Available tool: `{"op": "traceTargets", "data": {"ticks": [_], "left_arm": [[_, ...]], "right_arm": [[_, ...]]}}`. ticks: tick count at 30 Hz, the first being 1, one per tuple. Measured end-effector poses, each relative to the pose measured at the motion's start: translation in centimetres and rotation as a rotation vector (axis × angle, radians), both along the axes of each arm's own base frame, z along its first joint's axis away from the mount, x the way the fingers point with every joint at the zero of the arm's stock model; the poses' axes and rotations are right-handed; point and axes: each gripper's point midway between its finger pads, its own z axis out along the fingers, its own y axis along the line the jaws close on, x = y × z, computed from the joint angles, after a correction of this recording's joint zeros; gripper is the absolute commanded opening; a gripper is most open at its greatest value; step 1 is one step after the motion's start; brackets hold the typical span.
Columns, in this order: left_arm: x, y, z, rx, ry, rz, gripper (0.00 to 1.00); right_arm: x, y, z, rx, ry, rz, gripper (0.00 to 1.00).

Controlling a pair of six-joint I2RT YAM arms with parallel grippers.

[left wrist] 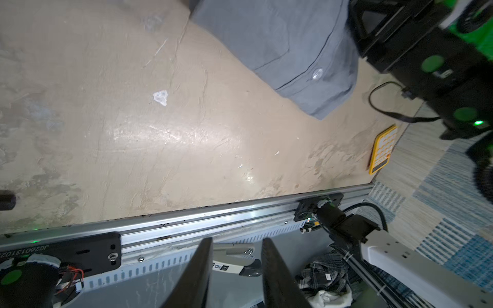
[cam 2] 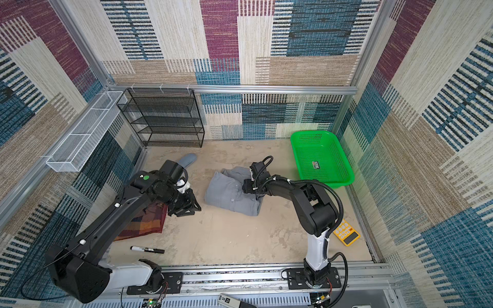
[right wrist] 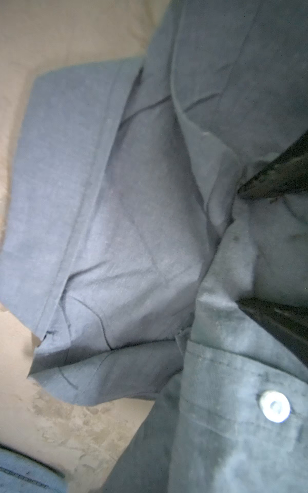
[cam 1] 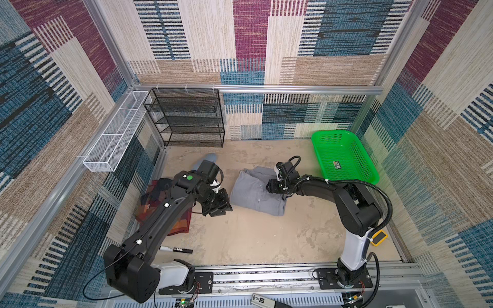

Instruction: Fold and stack the long sleeve shirts

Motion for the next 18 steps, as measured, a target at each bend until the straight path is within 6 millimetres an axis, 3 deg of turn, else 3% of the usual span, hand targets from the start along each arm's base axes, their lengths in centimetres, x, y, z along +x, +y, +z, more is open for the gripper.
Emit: {"op": "traceTargets", "data": {"ticks": [4,9,11,15,18], "left_arm": [[-1.1,0.5,-2.7,0.02,0.04,0.022,0.33],[0.0,2.0,-3.0,0.033,0.023,0.075,0.33],[1.1,3.1,-2.8,0.034,0.01,0.106,0.33],[3.5,5.5,-0.8,0.058,-0.055,0.113,0.32],[4.6,6.8,1.5,0.098,-0.154,0.085,0.32]], "right_arm": [[-4.0,1.1,0.1,0.12,0.061,-0.022,0.62],[-13.3,6.7,1.0,0.214,0.223,0.073,0.64],[-15.7,7.8,2.0,0.244,0.273,0.086,0.64],[-17.0,9.1,6.5,0.292,0.252,0.094,0.68],[-15.0,9.2,12.3,0.328,0.09,0.089,0.76]]}}
